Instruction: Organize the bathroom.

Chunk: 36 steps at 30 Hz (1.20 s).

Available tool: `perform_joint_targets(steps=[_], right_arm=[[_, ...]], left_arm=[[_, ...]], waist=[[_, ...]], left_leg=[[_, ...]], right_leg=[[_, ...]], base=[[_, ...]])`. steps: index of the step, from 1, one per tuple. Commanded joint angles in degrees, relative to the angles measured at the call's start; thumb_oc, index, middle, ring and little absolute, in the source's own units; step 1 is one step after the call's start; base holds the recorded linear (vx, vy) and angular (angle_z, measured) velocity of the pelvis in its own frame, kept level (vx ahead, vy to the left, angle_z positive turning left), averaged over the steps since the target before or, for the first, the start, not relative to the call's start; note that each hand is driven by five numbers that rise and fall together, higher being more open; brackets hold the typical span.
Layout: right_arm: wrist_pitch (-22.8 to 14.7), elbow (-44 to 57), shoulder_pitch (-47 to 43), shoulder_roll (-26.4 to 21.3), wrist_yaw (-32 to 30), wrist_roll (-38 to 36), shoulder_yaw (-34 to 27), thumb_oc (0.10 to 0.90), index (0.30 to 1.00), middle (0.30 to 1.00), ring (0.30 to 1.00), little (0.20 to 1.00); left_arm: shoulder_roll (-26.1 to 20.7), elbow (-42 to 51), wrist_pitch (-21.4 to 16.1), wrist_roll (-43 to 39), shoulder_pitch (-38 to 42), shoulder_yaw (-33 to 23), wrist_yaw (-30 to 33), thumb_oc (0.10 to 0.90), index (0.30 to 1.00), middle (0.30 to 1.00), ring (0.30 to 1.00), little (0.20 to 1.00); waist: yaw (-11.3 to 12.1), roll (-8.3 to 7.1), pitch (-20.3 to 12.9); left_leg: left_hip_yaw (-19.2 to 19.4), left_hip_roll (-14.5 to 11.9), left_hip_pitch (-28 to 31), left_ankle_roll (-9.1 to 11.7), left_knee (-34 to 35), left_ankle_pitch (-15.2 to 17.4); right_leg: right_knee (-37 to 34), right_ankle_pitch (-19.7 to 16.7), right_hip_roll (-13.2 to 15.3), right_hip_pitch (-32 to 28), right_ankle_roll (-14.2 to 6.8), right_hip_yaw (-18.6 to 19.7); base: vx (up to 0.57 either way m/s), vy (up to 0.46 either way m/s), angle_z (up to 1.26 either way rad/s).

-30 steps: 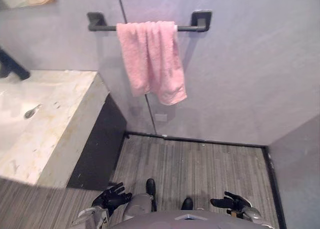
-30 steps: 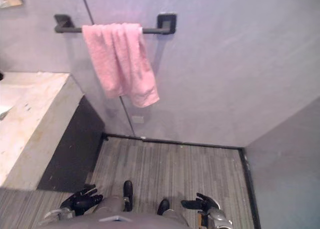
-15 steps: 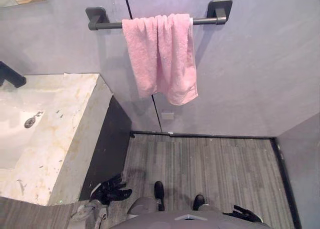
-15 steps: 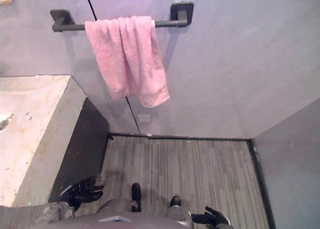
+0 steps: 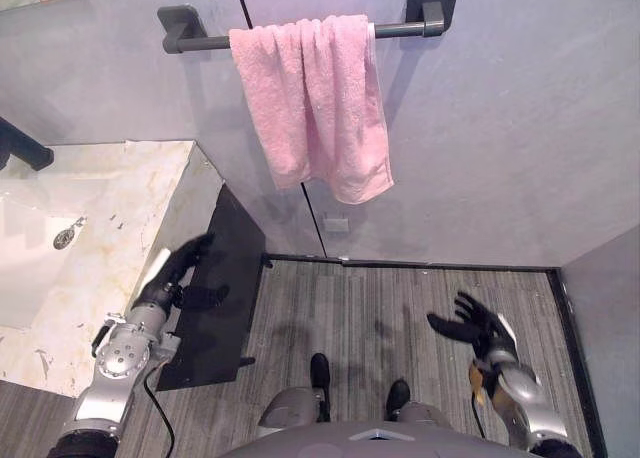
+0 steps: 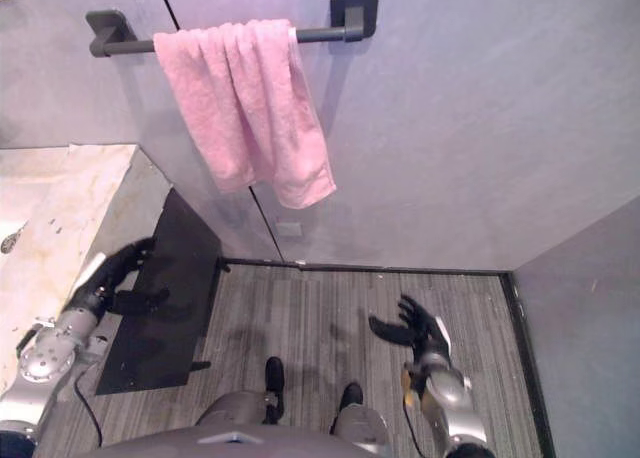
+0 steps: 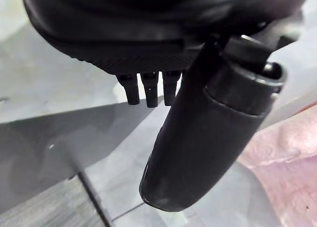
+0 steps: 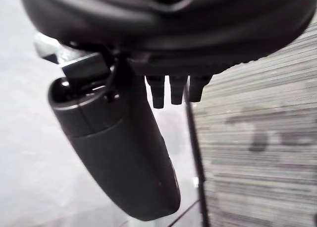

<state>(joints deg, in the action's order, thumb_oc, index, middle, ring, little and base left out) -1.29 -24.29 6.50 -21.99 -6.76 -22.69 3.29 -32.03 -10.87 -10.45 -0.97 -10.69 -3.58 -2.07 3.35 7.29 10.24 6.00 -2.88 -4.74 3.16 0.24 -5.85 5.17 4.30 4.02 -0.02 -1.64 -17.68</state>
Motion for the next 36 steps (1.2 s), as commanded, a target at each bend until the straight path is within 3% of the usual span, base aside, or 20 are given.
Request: perform_joint_targets(steps=[1,6,10,13,19,24,25,28,31,36], right_arm=[[-1.4,8.0,-2.4,-1.8,1.8,3.6,1.0,0.8,0.9,0.9,0.9,0.9],[-1.0,16.3,-6.9,-4.7,4.2,5.8,0.7,0.8,0.9,0.9,0.9,0.9],[-0.8,24.5,-11.5,-7.4,2.7,9.2,0.6,0.8,0.9,0.9,0.9,0.9],[0.4,30.4,-17.6,-10.5,0.9,13.4,0.7,0.8,0.9,0.9,0.9,0.9],[2.6,32.8,-23.3,-12.9,1.8,17.7,2.1,0.8,0.9,0.9,0.9,0.9],[4.5,35.7,-25.3,-15.6,4.4,22.9,4.1,0.8,0.9,0.9,0.9,0.9],[5.0,36.4,-26.0,-16.3,5.4,24.4,5.1,0.8,0.9,0.9,0.9,0.9],[5.5,36.8,-26.9,-16.6,6.0,25.3,6.7,0.8,0.9,0.9,0.9,0.9],[5.2,36.4,-27.7,-17.0,5.6,25.1,8.2,0.8,0.9,0.9,0.9,0.9],[4.1,35.9,-28.2,-17.4,5.2,24.8,10.2,0.8,0.9,0.9,0.9,0.9]], left_arm=[[-6.6,0.8,-7.4,2.3,3.0,-7.9,8.0,0.8,0.9,0.9,0.9,0.9],[-7.2,3.4,-8.6,1.7,6.5,-8.8,11.5,0.8,0.9,0.9,0.9,0.9],[-6.2,5.7,-7.7,-1.2,9.8,-8.9,13.1,0.8,0.9,0.9,0.9,0.9],[-5.3,7.0,-5.2,-5.2,13.0,-7.8,12.2,0.8,0.9,0.9,0.9,0.9],[-4.8,8.4,-1.2,-8.9,17.1,-6.5,10.2,0.8,0.9,0.9,0.9,0.9],[-5.2,11.1,5.4,-9.9,19.5,-4.4,4.9,0.8,0.9,0.9,0.9,0.9],[-5.5,11.3,7.8,-14.0,20.7,-3.2,1.7,0.8,0.9,0.9,0.9,0.9],[-5.2,11.3,10.0,-20.1,22.4,-1.3,-3.5,0.8,0.9,0.9,0.9,0.9],[-5.3,11.0,9.9,-26.7,24.4,0.7,-8.7,0.8,0.9,0.9,0.9,0.9],[-5.8,9.9,5.9,-33.9,28.4,4.3,-15.5,0.8,0.9,0.9,0.9,0.9]], waist=[[1.2,-4.69,-1.7],[1.9,-5.52,-2.4],[2.5,-5.96,-3.1],[2.9,-6.26,-4.0],[3.1,-6.64,-5.1],[3.1,-6.89,-5.9],[2.8,-6.72,-6.1],[2.4,-6.28,-6.1],[1.8,-5.77,-5.8],[0.4,-4.96,-6.1]], left_leg=[[-0.4,-1.8,-2.6,3.5,-4.3,2.7],[-0.8,-2.2,-1.8,4.0,-3.8,2.5],[-1.1,-2.5,-0.8,4.2,-3.2,2.5],[-1.0,-2.7,0.0,4.5,-2.7,2.5],[-0.8,-2.9,1.2,4.7,-2.1,2.7],[-0.7,-3.1,2.3,5.0,-1.5,2.7],[-0.6,-3.0,2.5,5.2,-1.5,2.8],[-0.5,-2.9,2.8,5.2,-1.6,2.8],[-0.2,-3.0,3.0,5.2,-1.7,2.9],[1.0,-2.9,3.6,5.4,-1.6,3.1]], right_leg=[[-2.1,-0.6,2.2,0.2,-3.1,2.5],[-2.5,-0.5,2.1,-1.1,-3.0,2.1],[-3.0,-0.3,1.9,-2.4,-3.0,1.9],[-3.7,-0.2,1.7,-3.6,-3.1,2.0],[-4.5,-0.2,1.5,-5.0,-3.3,1.8],[-5.5,-0.4,1.3,-6.4,-3.5,1.8],[-5.7,-0.5,1.3,-6.7,-3.6,2.1],[-5.5,-0.5,1.3,-6.8,-3.7,2.4],[-5.1,-0.4,1.5,-6.7,-3.8,2.8],[-4.9,-0.3,1.8,-6.6,-4.1,3.4]], base=[[0.06,-0.044,0.07],[0.07,-0.025,0.07],[0.06,0.007,0.07],[0.06,0.045,0.03],[0.05,0.04,0.01],[0.07,0.032,0.03],[0.07,0.05,-0.02],[0.04,0.04,-0.02],[0.02,0.06,0.0],[0.03,0.059,-0.02]])
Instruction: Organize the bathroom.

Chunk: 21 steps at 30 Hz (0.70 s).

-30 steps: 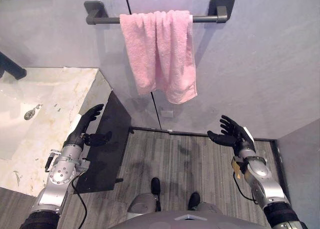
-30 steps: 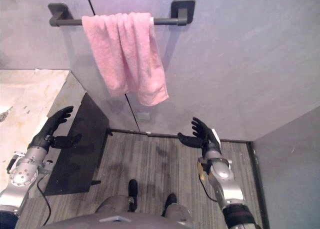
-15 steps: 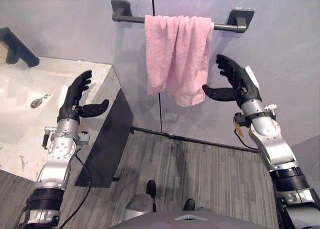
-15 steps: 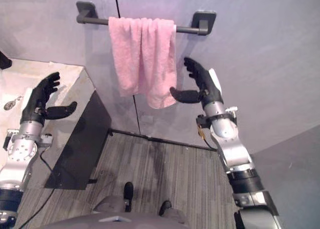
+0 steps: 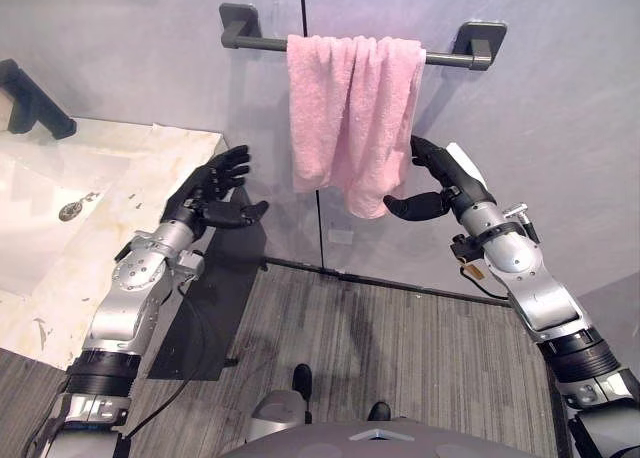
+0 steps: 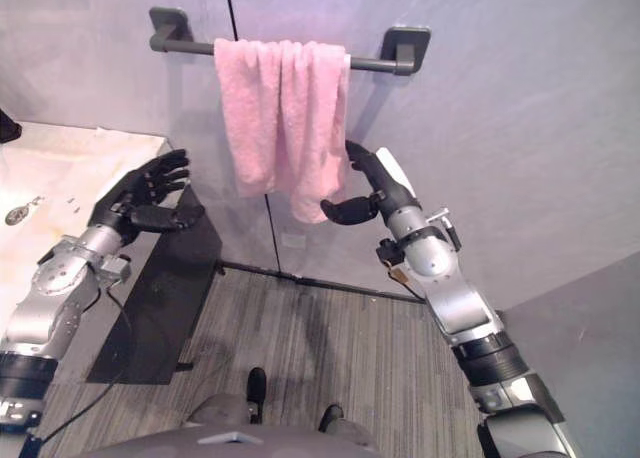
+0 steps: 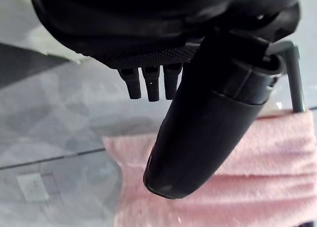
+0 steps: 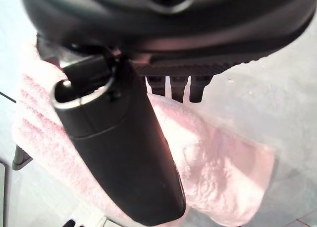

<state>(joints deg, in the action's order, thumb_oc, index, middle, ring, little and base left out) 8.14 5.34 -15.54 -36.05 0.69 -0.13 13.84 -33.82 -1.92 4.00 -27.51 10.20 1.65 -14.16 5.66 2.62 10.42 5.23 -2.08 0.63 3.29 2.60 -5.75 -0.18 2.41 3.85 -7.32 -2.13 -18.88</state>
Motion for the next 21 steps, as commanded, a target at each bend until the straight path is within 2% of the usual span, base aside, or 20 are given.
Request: perform_joint_targets(steps=[1,13,18,21], right_arm=[[-5.6,6.2,-6.2,-3.6,-2.1,2.2,0.1,0.8,0.9,0.9,0.9,0.9],[-6.2,7.9,-5.6,-5.0,-1.4,3.0,-0.2,0.8,0.9,0.9,0.9,0.9],[-5.6,9.0,-4.2,-5.0,-1.2,3.8,-2.0,0.8,0.9,0.9,0.9,0.9],[-5.8,9.4,-3.2,-4.7,-1.1,4.3,-2.7,0.8,0.9,0.9,0.9,0.9]], left_arm=[[-4.2,0.0,-9.3,-8.2,8.3,-0.6,-3.8,0.8,0.9,0.9,0.9,0.9],[-5.8,-4.0,-11.1,-7.8,11.0,-1.4,0.7,0.8,0.9,0.9,0.9,0.9],[-5.1,-3.5,-11.6,-4.5,9.3,-5.0,8.8,0.8,0.9,0.9,0.9,0.9],[-4.1,-2.5,-11.6,-3.4,7.7,-6.3,11.1,0.8,0.9,0.9,0.9,0.9]], waist=[[-2.2,-0.1,-6.4],[-3.5,0.32,-7.4],[-2.9,0.04,-7.7],[-2.6,-0.17,-7.7]], left_leg=[[2.1,-3.7,-1.5,5.3,-3.9,3.1],[3.1,-3.6,-0.1,5.3,-3.6,3.6],[2.4,-3.4,0.5,5.2,-3.0,3.8],[2.1,-3.3,0.5,5.2,-2.9,3.8]], right_leg=[[0.5,1.6,2.1,0.7,-3.6,4.8],[0.7,1.9,2.3,0.6,-3.9,5.6],[0.6,1.9,2.3,0.4,-3.9,5.1],[0.6,1.9,2.3,0.4,-3.9,4.9]], base=[[0.04,0.052,-0.08],[0.02,0.021,-0.05],[0.0,0.0,0.0],[0.0,0.0,0.0]])
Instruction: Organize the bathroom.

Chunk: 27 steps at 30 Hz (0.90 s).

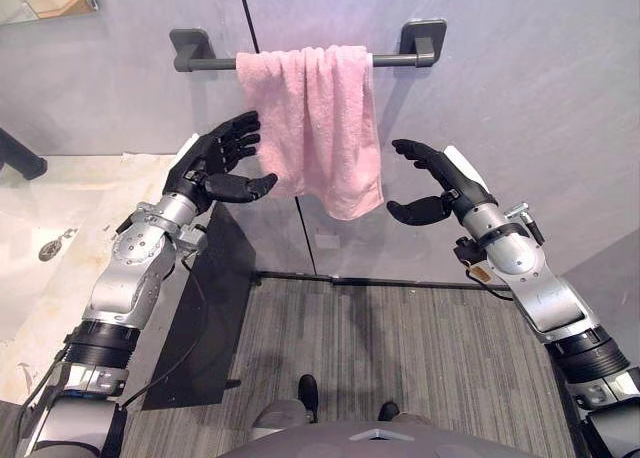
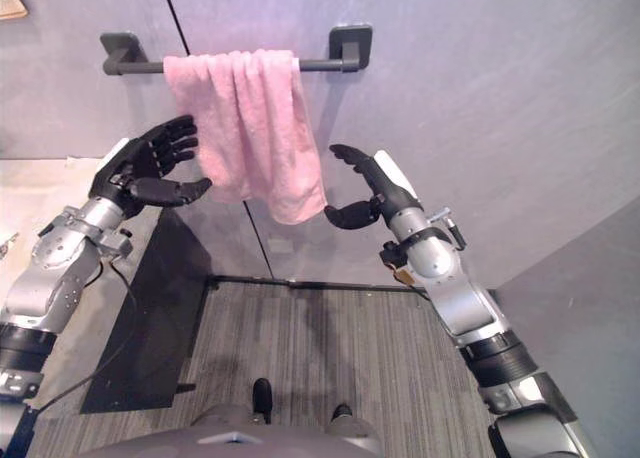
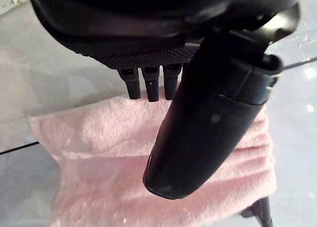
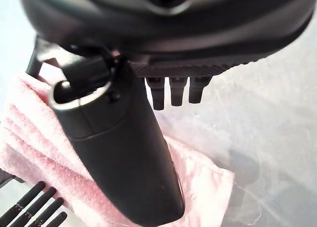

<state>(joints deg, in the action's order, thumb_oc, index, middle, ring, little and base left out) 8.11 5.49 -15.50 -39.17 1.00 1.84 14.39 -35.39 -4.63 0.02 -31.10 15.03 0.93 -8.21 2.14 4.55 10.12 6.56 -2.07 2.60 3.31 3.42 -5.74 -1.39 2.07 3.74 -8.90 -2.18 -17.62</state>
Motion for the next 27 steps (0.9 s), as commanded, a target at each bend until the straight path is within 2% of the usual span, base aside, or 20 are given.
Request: perform_joint_targets(steps=[1,8,14,16,19,27], right_arm=[[-5.8,9.4,-2.7,-1.4,-1.4,2.5,-3.5,0.8,0.9,0.9,0.9,0.9],[-5.7,10.0,-2.4,-1.1,-1.4,2.1,-3.6,0.8,0.9,0.9,0.9,0.9],[-5.9,9.1,-3.1,-1.2,-1.6,2.0,-3.0,0.8,0.9,0.9,0.9,0.9],[-6.2,8.7,-3.5,-1.6,-1.7,2.1,-2.6,0.8,0.9,0.9,0.9,0.9],[-6.2,8.6,-4.0,-2.4,-1.6,1.8,-2.4,0.8,0.9,0.9,0.9,0.9],[-7.2,8.0,-5.1,-3.7,-0.4,0.8,-1.8,0.8,0.9,0.9,0.9,0.9]], left_arm=[[-2.1,0.7,-7.3,1.4,2.2,-6.2,5.7,0.8,0.9,0.9,0.9,0.9],[-1.4,1.4,-5.6,3.4,1.8,-5.4,5.3,0.8,0.9,0.9,0.9,0.9],[-2.9,-1.2,-4.3,2.4,3.6,-2.8,0.6,0.8,0.9,0.9,0.9,0.9],[-3.5,-2.3,-2.8,0.9,4.5,-1.1,-2.8,0.8,0.9,0.9,0.9,0.9],[-4.0,-4.1,-2.1,0.0,5.5,0.3,-3.9,0.8,0.9,0.9,0.9,0.9],[-5.0,-10.2,-2.9,-1.4,8.6,1.6,-2.4,0.8,0.9,0.9,0.9,0.9]], waist=[[1.1,-2.26,-7.4],[1.0,-2.46,-7.1],[0.3,-1.82,-6.8],[-0.3,-1.41,-6.7],[-0.9,-1.09,-6.7],[-2.1,-0.82,-6.8]], left_leg=[[0.6,-3.3,-1.5,5.1,-3.7,3.9],[0.5,-3.5,-1.2,5.2,-3.4,3.8],[1.0,-3.6,-0.7,5.2,-3.4,3.8],[1.5,-3.6,-0.6,5.3,-3.4,3.6],[2.0,-3.8,-0.5,5.3,-3.3,3.5],[2.8,-3.9,-0.2,5.3,-3.2,3.3]], right_leg=[[1.8,2.3,2.4,2.0,-3.8,3.5],[1.8,2.2,2.0,1.8,-3.9,3.4],[2.1,2.2,2.0,1.9,-4.0,3.8],[2.2,2.1,2.1,2.0,-4.2,4.0],[2.3,2.2,2.0,2.1,-4.2,4.4],[2.3,2.0,2.0,2.4,-4.2,4.9]], base=[[-0.01,-0.011,0.03],[-0.01,-0.019,0.06],[0.0,0.0,0.0],[0.0,0.0,0.0],[0.0,0.012,0.0],[0.01,0.025,-0.04]])
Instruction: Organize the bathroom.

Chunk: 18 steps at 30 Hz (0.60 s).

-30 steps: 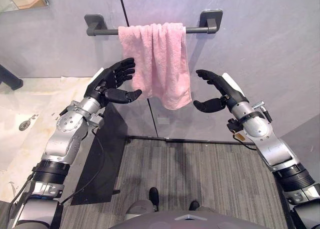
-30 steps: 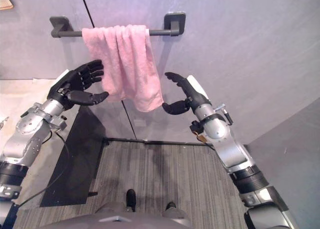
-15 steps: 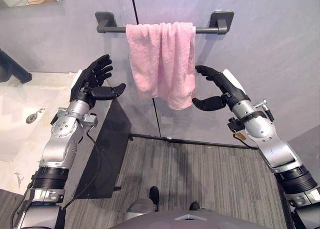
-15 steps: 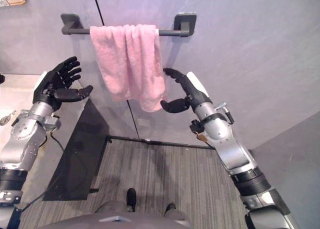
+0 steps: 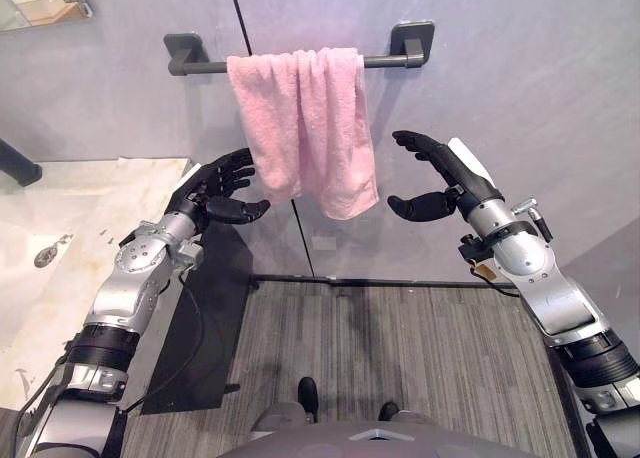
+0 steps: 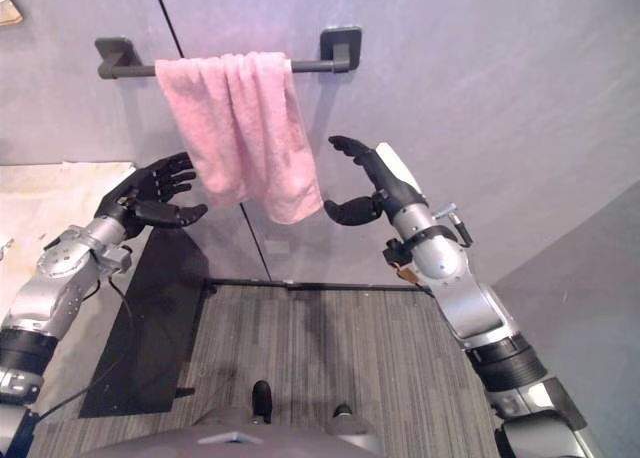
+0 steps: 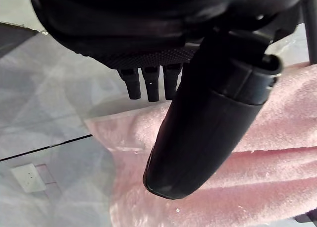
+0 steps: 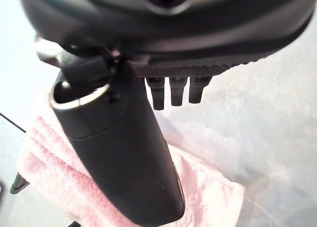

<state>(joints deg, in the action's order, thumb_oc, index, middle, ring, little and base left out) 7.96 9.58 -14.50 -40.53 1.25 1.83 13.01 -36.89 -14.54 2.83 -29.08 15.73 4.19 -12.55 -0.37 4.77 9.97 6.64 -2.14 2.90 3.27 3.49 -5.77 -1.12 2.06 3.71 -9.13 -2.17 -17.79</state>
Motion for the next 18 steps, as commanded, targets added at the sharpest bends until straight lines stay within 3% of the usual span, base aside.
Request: perform_joint_targets(steps=[1,18], right_arm=[[-7.2,4.0,-6.0,-2.5,-0.4,0.8,-0.5,0.8,0.9,0.9,0.9,0.9],[-8.1,5.6,-7.8,-3.4,3.3,-3.7,-1.0,0.8,0.9,0.9,0.9,0.9]], left_arm=[[-3.4,-0.7,-5.8,-3.0,8.0,-1.9,2.2,0.8,0.9,0.9,0.9,0.9],[-3.6,-5.7,-9.4,-2.4,12.3,-2.0,6.1,0.8,0.9,0.9,0.9,0.9]], waist=[[0.4,-1.03,-6.7],[-1.0,-1.12,-6.9]], left_leg=[[2.8,-3.8,-0.5,5.4,-3.2,3.3],[3.0,-4.0,0.4,5.5,-2.7,3.2]], right_leg=[[2.0,2.0,2.0,2.7,-4.2,5.1],[2.3,2.1,1.5,2.8,-4.0,6.0]], base=[[0.02,0.023,-0.09],[0.01,0.006,-0.02]])
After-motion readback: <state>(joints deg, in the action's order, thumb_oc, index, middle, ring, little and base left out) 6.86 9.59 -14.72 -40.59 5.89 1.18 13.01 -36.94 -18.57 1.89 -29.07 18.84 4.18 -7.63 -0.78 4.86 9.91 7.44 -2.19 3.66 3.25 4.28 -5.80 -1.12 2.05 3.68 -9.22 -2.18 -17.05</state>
